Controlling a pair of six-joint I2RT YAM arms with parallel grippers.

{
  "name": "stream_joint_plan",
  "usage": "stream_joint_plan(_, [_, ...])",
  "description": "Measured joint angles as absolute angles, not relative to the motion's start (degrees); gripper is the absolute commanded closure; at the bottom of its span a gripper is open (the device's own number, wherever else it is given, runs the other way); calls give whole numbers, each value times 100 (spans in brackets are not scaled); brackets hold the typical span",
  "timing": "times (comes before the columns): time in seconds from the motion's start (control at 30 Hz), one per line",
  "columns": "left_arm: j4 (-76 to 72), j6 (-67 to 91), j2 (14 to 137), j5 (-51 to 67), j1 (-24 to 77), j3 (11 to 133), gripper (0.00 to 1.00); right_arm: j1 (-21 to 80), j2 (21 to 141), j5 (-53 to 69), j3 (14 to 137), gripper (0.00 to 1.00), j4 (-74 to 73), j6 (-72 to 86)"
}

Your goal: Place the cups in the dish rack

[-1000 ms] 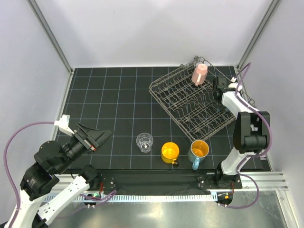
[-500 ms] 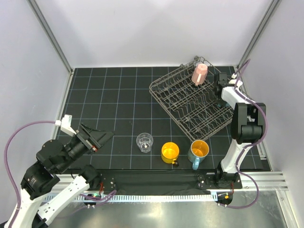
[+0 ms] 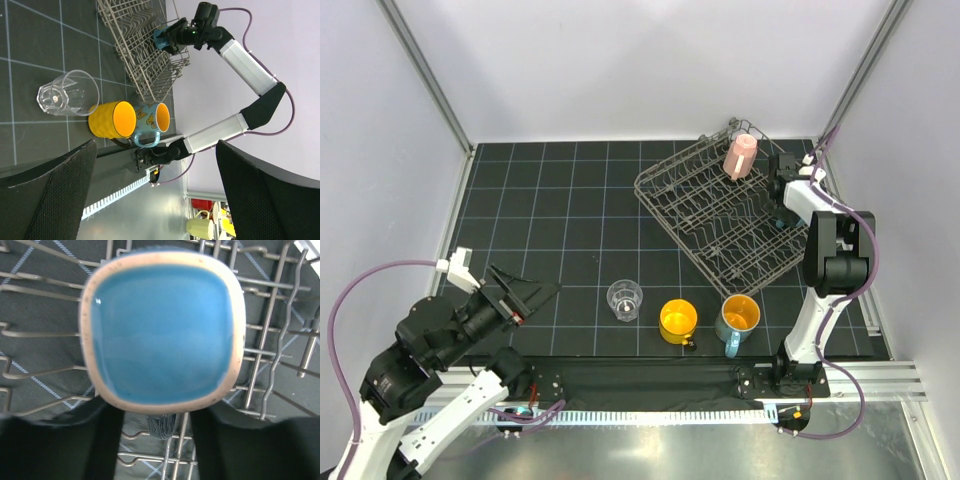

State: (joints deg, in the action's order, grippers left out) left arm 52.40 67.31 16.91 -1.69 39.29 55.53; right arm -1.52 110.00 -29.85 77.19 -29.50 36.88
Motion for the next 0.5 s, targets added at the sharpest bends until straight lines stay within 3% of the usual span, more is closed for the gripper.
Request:
stream_joint_plan(0.07, [5345,6794,1693,-152,3929,5575,1,-152,11000,-2976,7745,34,-2956,3645])
stream_joint_plan(0.27, [5566,7004,1664,40,3929,5594,1,-104,10925,-2895,7773,22,-3162,3610])
stream_joint_plan(0.5, [5898,7207,1590,307,3929,5708,1,491,9780,-2902,7605,22,-3677,3599])
